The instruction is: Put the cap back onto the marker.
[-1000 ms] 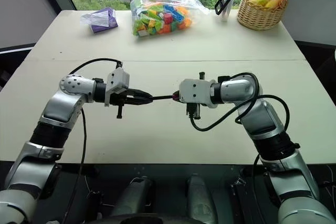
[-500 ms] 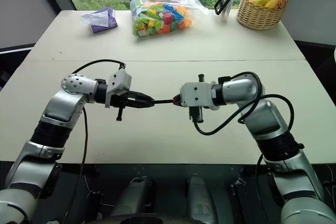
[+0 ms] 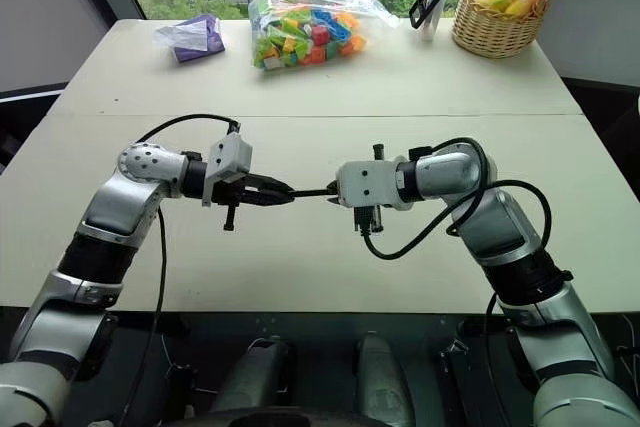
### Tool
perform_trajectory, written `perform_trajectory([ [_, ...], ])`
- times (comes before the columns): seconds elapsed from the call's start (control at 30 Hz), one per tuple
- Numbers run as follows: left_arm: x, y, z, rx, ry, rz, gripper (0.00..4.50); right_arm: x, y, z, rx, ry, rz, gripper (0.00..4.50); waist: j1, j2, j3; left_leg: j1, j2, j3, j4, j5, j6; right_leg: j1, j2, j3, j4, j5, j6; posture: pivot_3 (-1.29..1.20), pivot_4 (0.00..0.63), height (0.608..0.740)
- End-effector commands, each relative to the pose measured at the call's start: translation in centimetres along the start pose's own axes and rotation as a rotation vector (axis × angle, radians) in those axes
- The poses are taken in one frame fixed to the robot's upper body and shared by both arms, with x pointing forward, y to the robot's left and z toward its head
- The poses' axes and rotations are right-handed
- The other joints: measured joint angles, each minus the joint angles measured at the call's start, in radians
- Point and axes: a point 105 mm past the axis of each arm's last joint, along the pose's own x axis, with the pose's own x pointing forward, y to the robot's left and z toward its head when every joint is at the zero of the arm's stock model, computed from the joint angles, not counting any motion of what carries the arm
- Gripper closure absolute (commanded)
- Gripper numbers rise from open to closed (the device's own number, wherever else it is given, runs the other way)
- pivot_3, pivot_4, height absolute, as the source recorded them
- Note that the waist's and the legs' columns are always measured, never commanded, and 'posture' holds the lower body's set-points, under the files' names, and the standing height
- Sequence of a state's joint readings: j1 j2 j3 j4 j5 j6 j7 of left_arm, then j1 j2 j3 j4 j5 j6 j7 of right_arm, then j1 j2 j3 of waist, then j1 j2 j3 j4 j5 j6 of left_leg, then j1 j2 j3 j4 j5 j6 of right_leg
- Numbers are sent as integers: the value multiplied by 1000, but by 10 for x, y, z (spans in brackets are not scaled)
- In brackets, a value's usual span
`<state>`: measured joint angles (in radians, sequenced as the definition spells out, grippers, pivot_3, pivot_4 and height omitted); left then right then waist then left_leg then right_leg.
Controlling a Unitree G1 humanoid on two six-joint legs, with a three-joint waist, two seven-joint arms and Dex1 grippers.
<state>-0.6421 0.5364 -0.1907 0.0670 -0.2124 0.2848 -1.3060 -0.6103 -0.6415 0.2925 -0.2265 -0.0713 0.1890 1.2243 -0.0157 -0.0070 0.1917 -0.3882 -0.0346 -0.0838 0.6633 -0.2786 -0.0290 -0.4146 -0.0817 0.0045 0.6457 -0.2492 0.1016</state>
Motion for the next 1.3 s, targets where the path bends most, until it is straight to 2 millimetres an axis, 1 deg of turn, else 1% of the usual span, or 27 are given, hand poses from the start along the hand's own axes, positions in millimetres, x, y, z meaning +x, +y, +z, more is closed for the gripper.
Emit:
perform_trajectory([
  [0.03, -9, 4, 9, 21, -22, 63, 4500, -4, 0, 2, -17, -2, 12, 1584, 0, 0, 0, 0, 0, 0, 0, 0, 0, 0, 0, 0, 0, 0, 0, 0, 150, 740],
  [0.07, -10, 4, 8, 16, -21, 68, 4500, -6, 0, 0, -15, 4, 12, 1168, -1, 0, 0, 0, 0, 0, 0, 0, 0, 0, 0, 0, 0, 0, 0, 0, 150, 740],
  [0.1, -12, 3, 6, 7, -16, 76, 4500, -8, -1, -2, -15, 11, 8, 654, -1, 0, 0, 0, 0, 0, 0, 0, 0, 0, 0, 0, 0, 0, 0, 0, 150, 740],
  [0.3, -29, -4, -7, -74, 13, 167, 4500, -21, -8, -10, 26, 31, -47, 654, -1, 0, 0, 0, 0, 0, 0, 0, 0, 0, 0, 0, 0, 0, 0, 0, 150, 740],
  [0.4, -40, -2, -14, -124, 29, 273, 4500, -25, -13, -9, 81, 1, -101, 654, 1, 0, 0, 0, 0, 0, 0, 0, 0, 0, 0, 0, 0, 0, 0, 0, 150, 740],
  [0.5, -56, 3, -20, -205, 28, 440, 4500, -25, -14, -7, 132, -37, -146, 654, 1, 0, 0, 0, 0, -1, 0, 0, 0, 0, 0, 0, 0, 0, 0, 0, 150, 740],
  [0.63, -85, 6, -28, -316, 50, 698, 4500, -20, -13, -3, 183, -95, -179, 654, 0, 0, 0, 0, 1, -1, 0, 0, 0, 0, 0, 0, 0, 0, 0, 0, 150, 740],
  [0.67, -92, 5, -30, -336, 57, 739, 4500, -18, -13, 0, 189, -109, -182, 654, -1, 0, 0, 0, 1, -1, 0, 0, 0, -1, 0, 1, 0, 0, 0, 0, 150, 740],
  [0.73, -104, -1, -33, -407, 63, 851, 4500, -16, -19, 10, 233, -187, -209, 654, -1, 0, 0, 0, 1, -1, 0, 0, 0, -1, 0, 0, 0, 0, 0, 0, 150, 740],
  [0.8, -118, -11, -41, -470, 96, 960, 4500, -16, -28, 20, 285, -263, -240, 654, -1, 0, 0, 0, 1, -1, 0, 0, 0, 0, 0, 1, 0, 0, 0, 0, 150, 740],
  [0.87, -124, -19, -45, -506, 119, 1011, 4500, -16, -32, 23, 312, -293, -254, 654, 0, 0, 0, 0, 1, -1, 0, 0, 0, -1, 0, 1, 0, 0, 0, 0, 150, 740],
  [1.0, -155, -47, -63, -620, 191, 1230, 4500, -22, -40, 36, 372, -384, -256, 654, 3, -1, 0, 0, 1, -1, 0, 0, -1, 0, -1, 1, 0, 0, 0, 0, 150, 740],
  [1.03, -162, -51, -66, -635, 201, 1262, 4500, -22, -40, 38, 381, -396, -252, 654, 3, -1, 0, 0, 1, -1, 0, 0, -1, 0, -1, 1, 0, 0, 0, 0, 150, 740],
  [1.2, -183, -61, -79, -708, 210, 1373, 4500, -18, -40, 42, 402, -413, -234, 654, 6, -1, 0, 0, 1, -2, 0, 1, -1, 0, -1, 0, 0, 0, -1, 0, 150, 740],
  [1.3, -184, -60, -86, -720, 217, 1381, 4500, -16, -41, 43, 403, -415, -233, 654, 4, -1, 0, 0, 0, -1, 0, 1, -2, 0, -1, 0, 0, 0, -1, 0, 150, 740],
])
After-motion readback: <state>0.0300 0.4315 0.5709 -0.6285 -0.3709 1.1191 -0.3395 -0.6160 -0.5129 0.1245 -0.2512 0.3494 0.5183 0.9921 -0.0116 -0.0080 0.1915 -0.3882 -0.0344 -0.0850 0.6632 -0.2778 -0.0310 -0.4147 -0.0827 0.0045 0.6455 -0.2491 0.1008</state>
